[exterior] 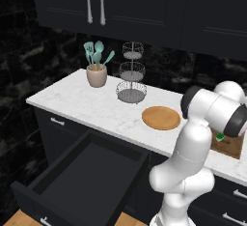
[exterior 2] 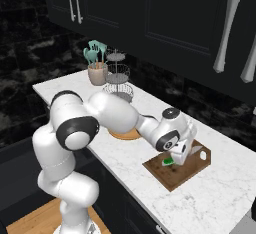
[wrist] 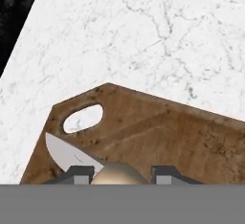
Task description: Pick up the knife from the drawer and place it on the cutting board. Then place the meat from the plate to the cutting board.
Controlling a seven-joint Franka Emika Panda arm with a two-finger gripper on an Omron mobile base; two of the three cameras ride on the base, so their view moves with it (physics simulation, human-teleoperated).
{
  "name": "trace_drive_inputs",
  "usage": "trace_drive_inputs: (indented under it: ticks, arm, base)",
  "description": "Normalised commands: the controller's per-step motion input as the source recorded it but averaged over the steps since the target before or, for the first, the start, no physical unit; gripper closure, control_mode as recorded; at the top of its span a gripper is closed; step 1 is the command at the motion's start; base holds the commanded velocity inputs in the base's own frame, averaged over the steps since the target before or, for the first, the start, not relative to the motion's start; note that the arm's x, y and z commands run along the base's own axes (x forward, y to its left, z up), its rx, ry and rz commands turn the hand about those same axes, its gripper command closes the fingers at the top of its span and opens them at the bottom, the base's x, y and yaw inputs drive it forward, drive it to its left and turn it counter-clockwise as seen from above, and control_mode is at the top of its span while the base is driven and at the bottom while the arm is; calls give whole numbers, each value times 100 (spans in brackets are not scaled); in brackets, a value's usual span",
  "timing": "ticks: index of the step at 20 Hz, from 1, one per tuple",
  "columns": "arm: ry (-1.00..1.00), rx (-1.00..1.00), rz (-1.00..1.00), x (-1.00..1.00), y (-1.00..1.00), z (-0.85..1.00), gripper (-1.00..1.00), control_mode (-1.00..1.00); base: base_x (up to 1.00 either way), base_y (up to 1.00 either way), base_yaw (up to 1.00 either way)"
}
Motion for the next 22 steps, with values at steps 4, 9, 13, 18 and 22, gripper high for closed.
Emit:
trace_drive_inputs:
  ticks: [4, 9, 13, 18, 22]
  arm:
    - [0, -2, -2, 0, 0, -44, 100, -100]
    - [0, 0, -3, 0, 0, -12, -100, -100]
    - [0, 0, -4, -10, 0, 15, -100, -100]
    - [0, 0, -7, -19, 0, 46, -100, -100]
    - [-1, 0, -4, -46, -2, 36, -100, -100]
  base:
    - [0, 0, 0]
    - [0, 0, 0]
    - [0, 0, 0]
    - [0, 0, 0]
    - [0, 0, 0]
